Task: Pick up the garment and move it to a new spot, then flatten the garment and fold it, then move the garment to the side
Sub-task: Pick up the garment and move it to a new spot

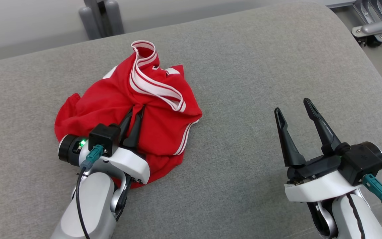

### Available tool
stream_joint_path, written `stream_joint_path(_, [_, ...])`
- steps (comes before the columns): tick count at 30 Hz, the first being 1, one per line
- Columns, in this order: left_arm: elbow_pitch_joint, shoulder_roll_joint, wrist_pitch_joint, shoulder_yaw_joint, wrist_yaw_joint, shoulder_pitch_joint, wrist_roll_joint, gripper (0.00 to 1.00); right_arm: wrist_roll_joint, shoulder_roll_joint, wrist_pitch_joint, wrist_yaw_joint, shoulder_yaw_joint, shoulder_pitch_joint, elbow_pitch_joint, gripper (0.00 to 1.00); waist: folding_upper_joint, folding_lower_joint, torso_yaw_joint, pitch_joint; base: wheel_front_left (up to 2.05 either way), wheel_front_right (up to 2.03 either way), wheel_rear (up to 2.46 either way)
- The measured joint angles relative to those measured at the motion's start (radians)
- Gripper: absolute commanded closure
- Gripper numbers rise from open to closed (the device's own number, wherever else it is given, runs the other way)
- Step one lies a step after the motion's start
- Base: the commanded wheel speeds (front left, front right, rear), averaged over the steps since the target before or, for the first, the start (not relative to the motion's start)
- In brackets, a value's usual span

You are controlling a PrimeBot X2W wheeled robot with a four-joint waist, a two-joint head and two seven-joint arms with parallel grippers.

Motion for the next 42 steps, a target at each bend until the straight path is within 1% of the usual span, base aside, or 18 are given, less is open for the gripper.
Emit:
stream_joint_path(1, [-0.013, -0.002, 0.0, 0.002, 0.003, 0.002, -0.002, 0.53, -0.001, 0.0, 0.0, 0.0, 0.0, 0.001, 0.001, 0.0, 0.0, 0.0, 0.004, -0.004, 0.0, 0.0, 0.0])
stream_joint_path(2, [-0.028, -0.005, 0.0, 0.007, 0.004, 0.006, -0.006, 0.0, -0.001, 0.0, 0.0, 0.0, 0.0, 0.002, 0.002, 0.0, 0.0, 0.0, 0.009, -0.007, 0.0, 0.0, 0.0])
stream_joint_path(7, [-0.115, -0.016, -0.001, 0.033, 0.017, 0.049, -0.022, 0.0, -0.007, 0.0, 0.0, 0.0, 0.001, 0.006, 0.004, 0.0, 0.0, 0.0, 0.039, -0.035, 0.0, 0.0, 0.0])
stream_joint_path(11, [-0.188, -0.021, -0.002, 0.049, 0.042, 0.099, -0.01, 0.0, -0.009, 0.0, 0.0, 0.0, -0.004, 0.016, 0.006, 0.0, 0.0, 0.0, 0.074, -0.059, 0.0, 0.0, 0.0])
stream_joint_path(15, [-0.267, -0.022, -0.002, 0.072, 0.057, 0.167, -0.01, 0.0, -0.014, 0.0, 0.0, 0.0, -0.002, 0.027, 0.012, 0.0, 0.0, 0.0, 0.113, -0.083, 0.0, 0.0, 0.0])
stream_joint_path(21, [-0.334, -0.023, -0.002, 0.095, 0.086, 0.259, 0.005, 0.0, -0.023, 0.001, 0.0, 0.0, -0.008, 0.047, 0.017, 0.0, 0.0, 0.0, 0.166, -0.111, 0.0, 0.0, 0.0])
stream_joint_path(26, [-0.375, -0.026, -0.002, 0.096, 0.097, 0.326, 0.005, 0.0, -0.029, 0.0, 0.0, 0.0, -0.021, 0.063, 0.018, 0.0, 0.0, 0.0, 0.196, -0.122, 0.0, 0.0, 0.0])
stream_joint_path(32, [-0.382, -0.028, -0.002, 0.084, 0.113, 0.349, 0.002, 0.0, -0.03, 0.001, 0.0, 0.0, -0.018, 0.072, 0.022, 0.0, 0.0, 0.0, 0.202, -0.122, 0.0, 0.0, 0.0])
stream_joint_path(36, [-0.368, -0.028, -0.002, 0.058, 0.112, 0.338, 0.002, 0.0, -0.03, 0.001, 0.0, 0.0, -0.016, 0.066, 0.022, 0.0, 0.0, 0.0, 0.19, -0.113, 0.0, 0.0, 0.0])
stream_joint_path(40, [-0.311, -0.029, 0.007, 0.005, 0.093, 0.256, 0.002, 0.0, -0.028, 0.0, 0.0, 0.0, -0.017, 0.055, 0.021, 0.0, 0.0, 0.0, 0.163, -0.097, 0.0, 0.0, 0.0])
stream_joint_path(42, [-0.271, -0.03, 0.047, -0.016, 0.089, 0.201, 0.002, 0.0, -0.026, 0.001, 0.0, 0.0, -0.015, 0.049, 0.021, 0.0, 0.0, 0.0, 0.145, -0.088, 0.0, 0.0, 0.0])
